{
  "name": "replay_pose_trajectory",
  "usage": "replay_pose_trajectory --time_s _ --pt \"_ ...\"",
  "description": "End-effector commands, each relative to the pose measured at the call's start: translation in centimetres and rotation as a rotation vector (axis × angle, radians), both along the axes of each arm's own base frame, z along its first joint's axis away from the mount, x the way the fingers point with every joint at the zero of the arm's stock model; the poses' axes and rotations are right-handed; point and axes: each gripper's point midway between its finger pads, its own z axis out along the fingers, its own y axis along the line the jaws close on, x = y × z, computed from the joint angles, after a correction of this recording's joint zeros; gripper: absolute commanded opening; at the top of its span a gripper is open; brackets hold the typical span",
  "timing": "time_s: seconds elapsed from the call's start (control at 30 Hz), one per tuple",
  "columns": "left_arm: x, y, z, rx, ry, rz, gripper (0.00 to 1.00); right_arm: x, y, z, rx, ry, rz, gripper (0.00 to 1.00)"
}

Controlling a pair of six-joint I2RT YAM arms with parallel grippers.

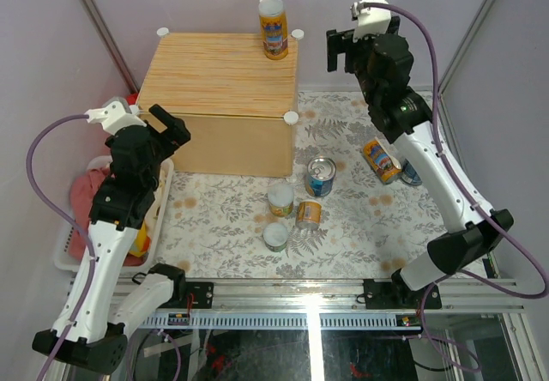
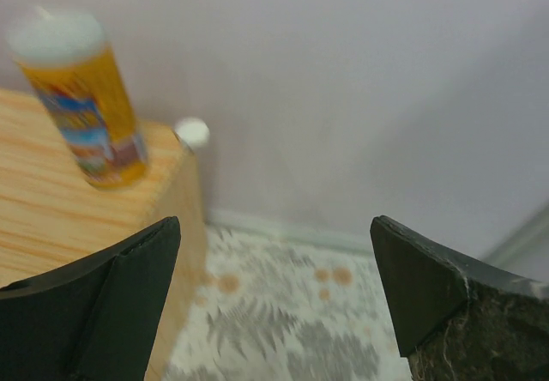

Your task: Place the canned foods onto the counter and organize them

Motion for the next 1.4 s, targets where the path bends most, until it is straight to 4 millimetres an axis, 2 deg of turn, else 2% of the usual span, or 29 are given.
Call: replay_pose_trajectory --time_s 0.0,0.27,0.37,0.47,0.63,0.9,1.1,1.37 --pt "0.7 1.3 2.4 -0.01 -0.079 0.074 1.0 0.9 -4.1 -10.1 -0.106 0.319 -0.15 0.99" --pt "0.4 0.8 1.5 -0.098 -0.081 0.06 1.0 0.1 -9.7 -21.5 -0.122 0.705 -0.264 0.99" --pt "-0.1 0.7 1.5 -0.112 -0.084 0.052 1.0 -0.2 -11.1 -26.1 -0.115 0.846 -0.304 0.99" --pt "-0.7 0.8 1.7 -0.116 -0.09 0.052 1.0 -0.6 -11.5 -29.5 -0.146 0.939 -0.322 0.99" --pt "-1.3 0.9 1.8 -0.124 -0.1 0.052 1.0 -1.4 -11.1 -33.9 -0.17 1.07 -0.308 0.99" --pt "-1.6 0.9 1.5 -0.129 -0.098 0.051 1.0 -2.5 -12.2 -37.1 -0.223 1.15 -0.346 0.99" --pt "-1.6 0.8 1.3 -0.134 -0.098 0.048 1.0 -2.3 -12.8 -39.2 -0.264 1.194 -0.371 0.99" --pt "-1.8 0.8 1.0 -0.137 -0.099 0.048 1.0 -1.8 -14.2 -40.8 -0.32 1.219 -0.432 0.99"
